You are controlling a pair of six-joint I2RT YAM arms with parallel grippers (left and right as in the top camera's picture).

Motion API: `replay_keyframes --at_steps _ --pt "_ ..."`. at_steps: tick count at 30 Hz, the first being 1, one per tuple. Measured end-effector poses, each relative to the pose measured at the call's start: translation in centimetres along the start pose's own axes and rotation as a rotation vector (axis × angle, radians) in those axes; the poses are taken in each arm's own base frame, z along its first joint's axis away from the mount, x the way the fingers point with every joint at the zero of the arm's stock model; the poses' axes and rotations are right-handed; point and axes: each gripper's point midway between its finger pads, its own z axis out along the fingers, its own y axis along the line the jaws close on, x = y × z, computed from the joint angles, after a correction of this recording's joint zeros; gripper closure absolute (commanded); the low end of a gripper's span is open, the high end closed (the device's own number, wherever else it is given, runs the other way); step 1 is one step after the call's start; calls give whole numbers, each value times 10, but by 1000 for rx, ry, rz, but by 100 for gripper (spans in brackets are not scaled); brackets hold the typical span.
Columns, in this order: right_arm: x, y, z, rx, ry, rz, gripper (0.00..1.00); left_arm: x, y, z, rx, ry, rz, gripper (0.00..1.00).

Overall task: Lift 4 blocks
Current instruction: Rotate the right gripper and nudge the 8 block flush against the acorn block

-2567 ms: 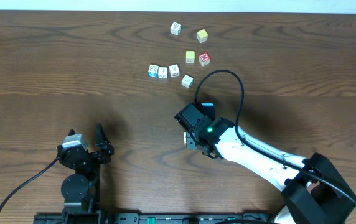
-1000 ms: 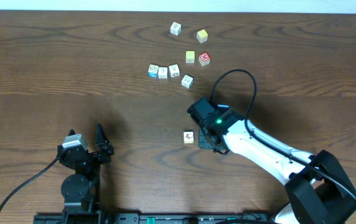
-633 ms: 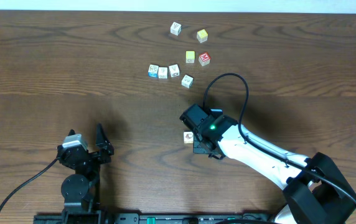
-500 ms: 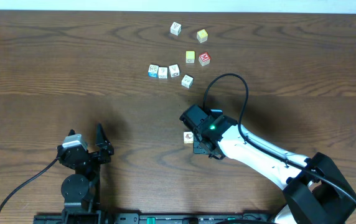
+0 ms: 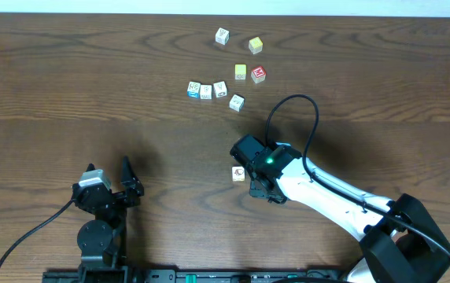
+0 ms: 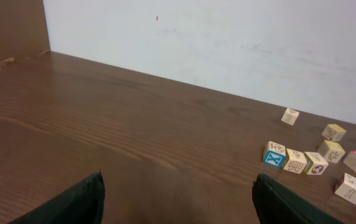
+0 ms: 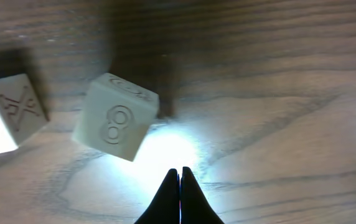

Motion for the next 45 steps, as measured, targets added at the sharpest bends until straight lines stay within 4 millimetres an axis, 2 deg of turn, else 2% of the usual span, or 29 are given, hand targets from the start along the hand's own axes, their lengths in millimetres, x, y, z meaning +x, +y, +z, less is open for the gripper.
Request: replay_keyframes --at_steps 9,15,20,24,31,45 --pt "-6 12 0 -53 -22 15 99 0 0 0 0 0 0 23" --pt "-4 8 4 -39 -22 26 99 0 0 0 0 0 0 23" --pt "6 -2 16 -15 -7 45 99 0 0 0 0 0 0 24" --pt "8 -2 24 -27 -14 56 99 0 0 0 0 0 0 24" --pt "-3 16 24 -109 -53 62 99 0 0 0 0 0 0 23" --pt "-4 25 23 -147 -52 48 99 0 0 0 0 0 0 23"
